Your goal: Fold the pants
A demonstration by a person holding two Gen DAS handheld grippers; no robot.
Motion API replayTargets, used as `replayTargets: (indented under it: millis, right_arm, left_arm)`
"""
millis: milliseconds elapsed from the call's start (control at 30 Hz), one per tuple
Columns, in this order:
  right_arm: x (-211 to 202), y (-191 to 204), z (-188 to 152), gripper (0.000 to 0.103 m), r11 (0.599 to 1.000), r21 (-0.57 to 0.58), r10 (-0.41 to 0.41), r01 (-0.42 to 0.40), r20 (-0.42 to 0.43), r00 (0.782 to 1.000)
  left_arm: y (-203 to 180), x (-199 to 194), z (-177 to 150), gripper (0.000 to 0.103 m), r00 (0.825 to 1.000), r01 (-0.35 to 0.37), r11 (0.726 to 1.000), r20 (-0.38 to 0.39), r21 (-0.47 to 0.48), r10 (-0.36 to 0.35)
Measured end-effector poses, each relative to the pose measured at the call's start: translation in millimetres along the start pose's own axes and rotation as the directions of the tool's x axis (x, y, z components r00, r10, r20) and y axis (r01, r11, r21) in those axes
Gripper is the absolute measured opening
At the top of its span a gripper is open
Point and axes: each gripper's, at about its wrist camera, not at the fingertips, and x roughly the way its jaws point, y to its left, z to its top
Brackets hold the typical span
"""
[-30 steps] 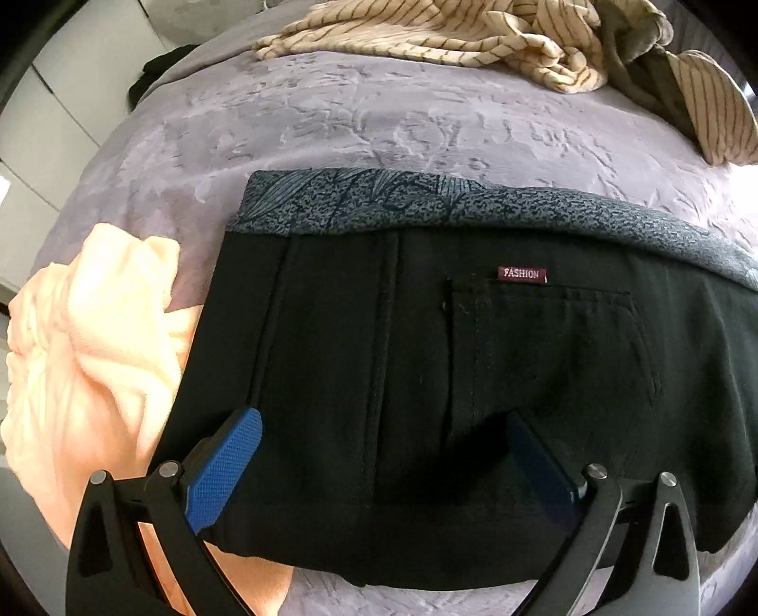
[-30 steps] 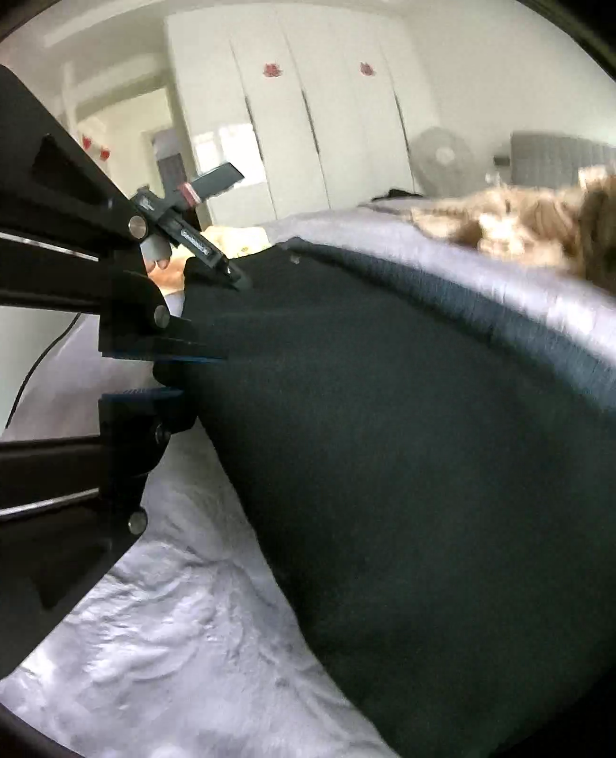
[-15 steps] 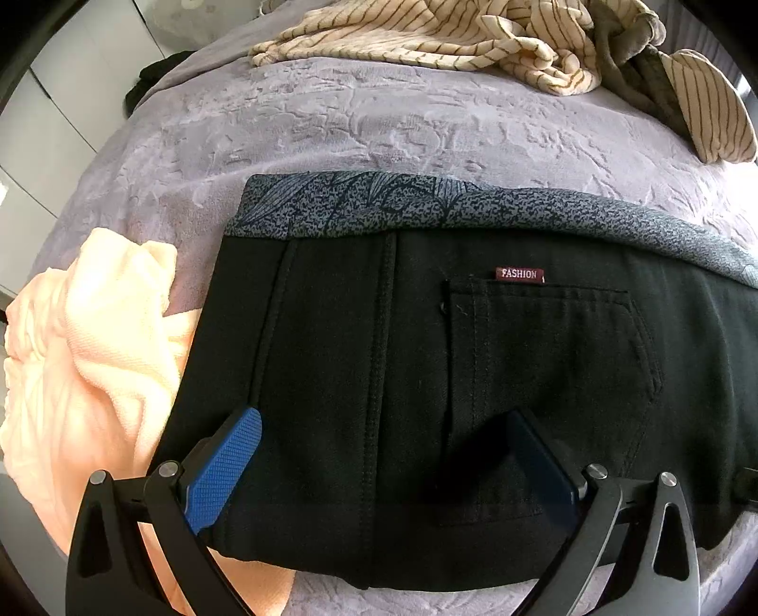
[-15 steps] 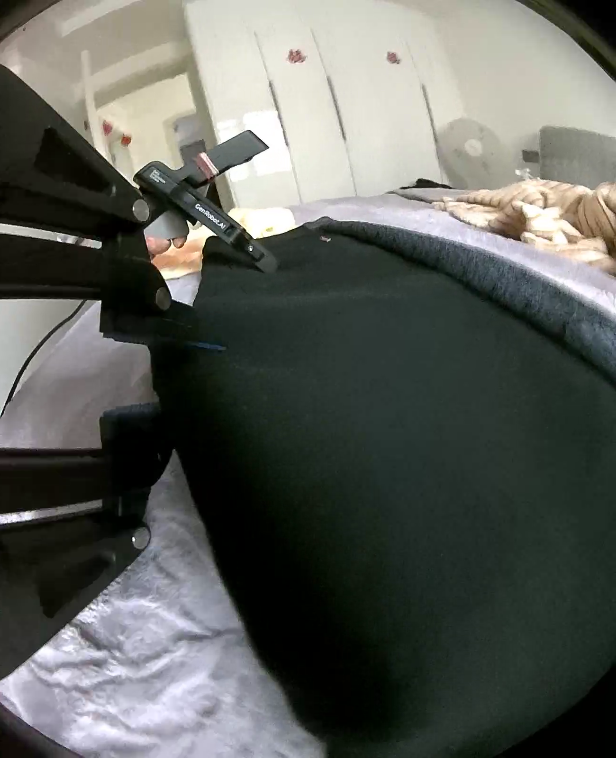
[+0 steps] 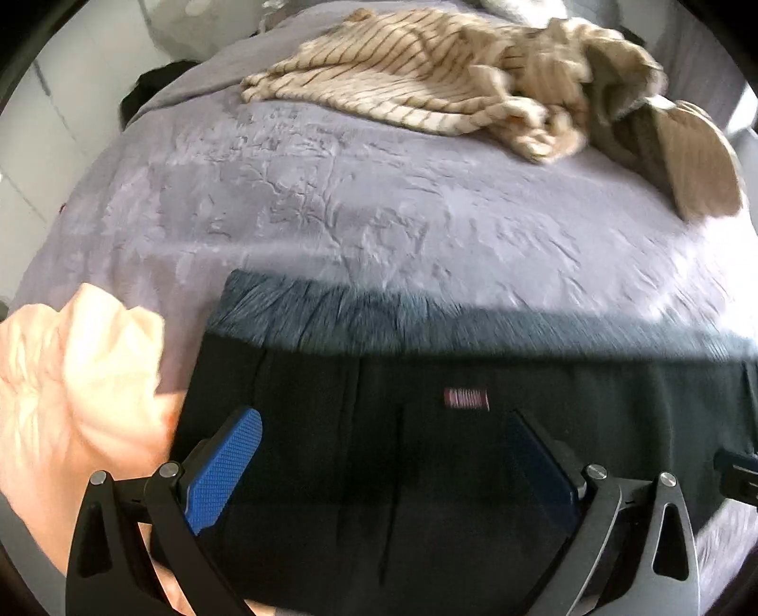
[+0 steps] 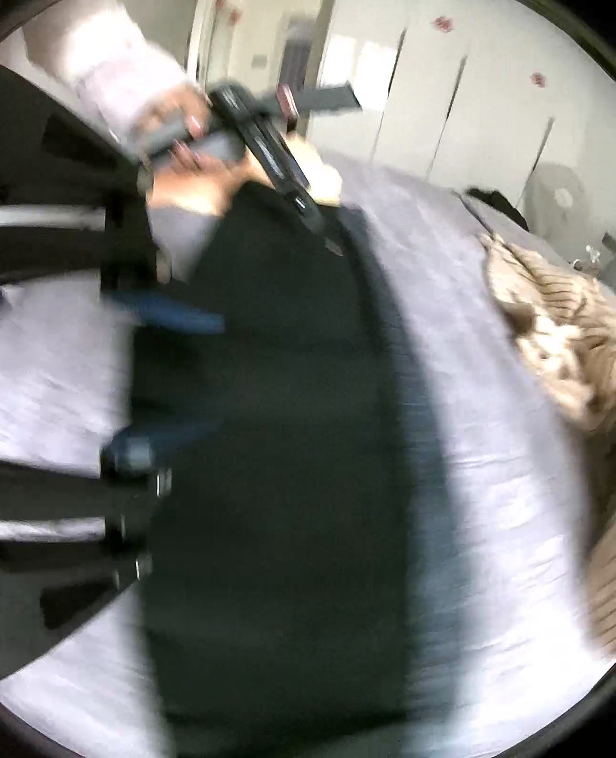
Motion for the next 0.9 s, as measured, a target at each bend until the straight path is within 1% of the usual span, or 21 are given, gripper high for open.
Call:
replayTargets:
  millis: [67, 100, 167, 200, 233, 267, 300, 333, 400, 433, 467, 533, 567, 633, 733, 767, 800, 900]
  right_arm:
    - [20, 8, 21, 0.06, 0.998, -0.025, -0.056, 0.057, 0.021, 0.998]
    - [32, 7, 30, 0.06, 0.995, -0.03, -0.099, 0.1, 0.015, 0.995]
    - [51, -4, 37, 0.054, 0.984, -0.025, -0.175, 0.175, -0.018, 0.984]
    - [53, -7, 39, 0.048, 0.981, -0.014, -0.192, 0.192, -0.011, 0.981]
    - [47, -13, 41, 0.048, 0.979, 0.016, -0.203, 0.202, 0.011, 0.979]
    - [38, -19, 40, 0.05, 0.974, 0.048, -0.223, 0.221, 0.032, 0.974]
    - [27, -26, 38, 0.053, 0.965, 0.081, -0.255, 0.251, 0.042, 0.966]
    - [19, -32, 36, 0.058, 0.962, 0.102, -0.258, 0.253, 0.037, 0.965]
    - [-3, -50, 24, 0.065, 0.967, 0.158, -0.205, 0.198, 0.027, 0.978]
    - [-12, -55, 18, 0.067, 0.966, 0.176, -0.196, 0.189, 0.028, 0.98]
    - [-24, -61, 9, 0.068, 0.963, 0.201, -0.191, 0.182, 0.025, 0.981]
    - [-42, -71, -13, 0.069, 0.952, 0.255, -0.179, 0.169, 0.015, 0.984]
    - [-42, -70, -19, 0.069, 0.947, 0.275, -0.177, 0.166, 0.014, 0.984]
    - [-56, -78, -45, 0.069, 0.928, 0.336, -0.174, 0.161, 0.01, 0.985]
    - [-73, -89, -83, 0.07, 0.893, 0.424, -0.172, 0.154, 0.005, 0.985]
    - [-75, -90, -89, 0.07, 0.885, 0.441, -0.171, 0.151, 0.006, 0.985]
    - [-84, -95, -101, 0.07, 0.871, 0.468, -0.174, 0.147, 0.014, 0.985]
    - [-105, -108, -120, 0.07, 0.854, 0.501, -0.187, 0.141, 0.044, 0.981]
  left_arm:
    - [0, 22, 11, 0.103, 0.999, -0.051, 0.998, -0.02, -0.038, 0.05]
    - [3, 30, 16, 0.103, 0.997, -0.071, 0.996, -0.024, -0.058, 0.07]
    - [17, 42, 23, 0.103, 0.994, -0.11, 0.986, -0.039, -0.126, 0.106]
    - [26, 46, 25, 0.103, 0.993, -0.115, 0.979, -0.053, -0.167, 0.108]
    - [35, 46, 26, 0.103, 0.992, -0.118, 0.972, -0.061, -0.205, 0.107]
    - [42, 45, 27, 0.103, 0.991, -0.126, 0.967, -0.068, -0.222, 0.113]
    - [46, 42, 26, 0.103, 0.991, -0.125, 0.969, -0.073, -0.212, 0.112]
    - [46, 38, 24, 0.103, 0.991, -0.124, 0.975, -0.074, -0.186, 0.112]
    - [41, 24, 15, 0.103, 0.99, -0.129, 0.986, -0.067, -0.103, 0.122]
    - [36, 17, 9, 0.103, 0.99, -0.128, 0.99, -0.06, -0.063, 0.124]
    - [30, 8, 0, 0.103, 0.992, -0.118, 0.993, -0.054, -0.026, 0.117]
    - [14, -9, -18, 0.103, 0.996, -0.072, 0.997, -0.056, 0.023, 0.073]
    - [7, -14, -24, 0.103, 0.997, -0.056, 0.998, -0.059, 0.04, 0.058]
    - [-14, -26, -36, 0.103, 0.997, -0.016, 0.997, -0.069, 0.079, 0.021]
    - [-61, -42, -53, 0.103, 0.995, 0.059, 0.987, -0.09, 0.147, -0.046]
    - [-71, -46, -55, 0.103, 0.993, 0.083, 0.983, -0.098, 0.163, -0.067]
    - [-86, -50, -58, 0.103, 0.989, 0.113, 0.975, -0.11, 0.189, -0.094]
    - [-136, -64, -69, 0.103, 0.984, 0.16, 0.945, -0.127, 0.286, -0.127]
